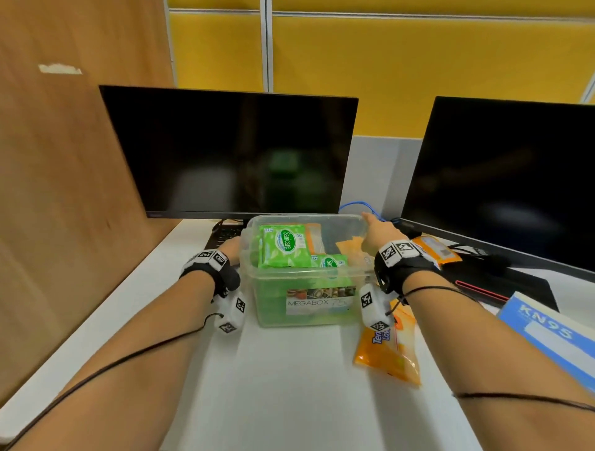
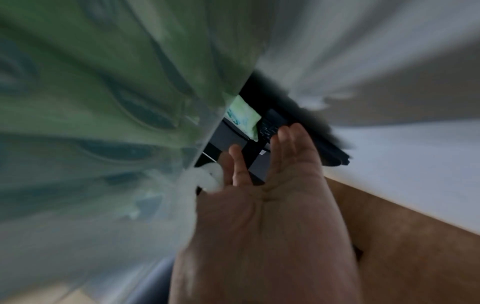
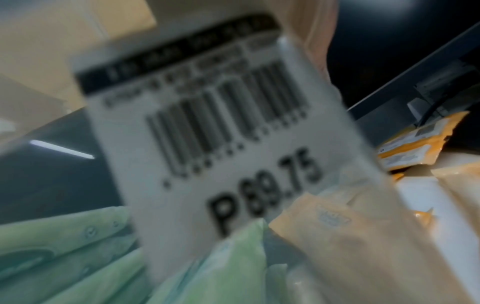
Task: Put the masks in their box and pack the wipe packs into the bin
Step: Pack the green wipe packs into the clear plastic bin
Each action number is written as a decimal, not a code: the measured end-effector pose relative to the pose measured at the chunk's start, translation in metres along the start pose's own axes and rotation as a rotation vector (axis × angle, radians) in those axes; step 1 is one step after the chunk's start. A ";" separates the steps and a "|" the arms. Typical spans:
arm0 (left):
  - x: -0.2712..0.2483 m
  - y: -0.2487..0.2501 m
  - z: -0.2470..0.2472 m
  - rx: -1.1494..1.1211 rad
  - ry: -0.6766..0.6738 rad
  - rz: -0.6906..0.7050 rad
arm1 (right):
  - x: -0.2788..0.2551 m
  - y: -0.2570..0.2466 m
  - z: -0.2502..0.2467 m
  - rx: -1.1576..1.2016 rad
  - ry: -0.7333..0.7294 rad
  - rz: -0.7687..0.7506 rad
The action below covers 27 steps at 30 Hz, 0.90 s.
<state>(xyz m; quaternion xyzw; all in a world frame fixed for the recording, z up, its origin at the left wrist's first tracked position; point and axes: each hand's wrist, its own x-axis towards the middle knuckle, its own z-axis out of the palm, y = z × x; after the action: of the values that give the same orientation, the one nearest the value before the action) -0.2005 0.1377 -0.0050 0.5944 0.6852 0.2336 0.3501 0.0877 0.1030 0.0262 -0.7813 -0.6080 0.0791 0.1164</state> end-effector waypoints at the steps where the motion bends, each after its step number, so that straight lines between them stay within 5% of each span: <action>1: 0.001 0.002 0.002 -0.001 0.007 0.002 | 0.001 0.001 0.001 -0.016 0.012 -0.004; 5: -0.004 0.002 0.003 -0.071 -0.019 -0.070 | 0.007 0.002 0.004 -0.041 0.024 -0.022; 10: -0.001 -0.022 -0.001 0.156 -0.089 0.090 | 0.007 0.001 0.006 -0.059 0.035 -0.022; 14: -0.017 -0.007 0.013 0.090 -0.123 0.082 | 0.010 0.003 0.007 -0.058 0.039 -0.027; 20: 0.045 -0.022 0.019 0.040 0.204 0.050 | 0.014 0.004 0.008 -0.042 0.022 -0.024; 24: 0.059 -0.039 0.023 0.068 0.226 0.072 | 0.014 0.004 0.008 -0.037 0.029 -0.031; 27: 0.057 -0.038 0.022 -0.128 0.413 0.072 | 0.013 0.004 0.008 -0.038 0.033 -0.027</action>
<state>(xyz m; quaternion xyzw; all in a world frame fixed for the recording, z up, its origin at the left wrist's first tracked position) -0.2114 0.1841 -0.0582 0.5345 0.7045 0.4057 0.2309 0.0928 0.1151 0.0178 -0.7763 -0.6179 0.0531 0.1126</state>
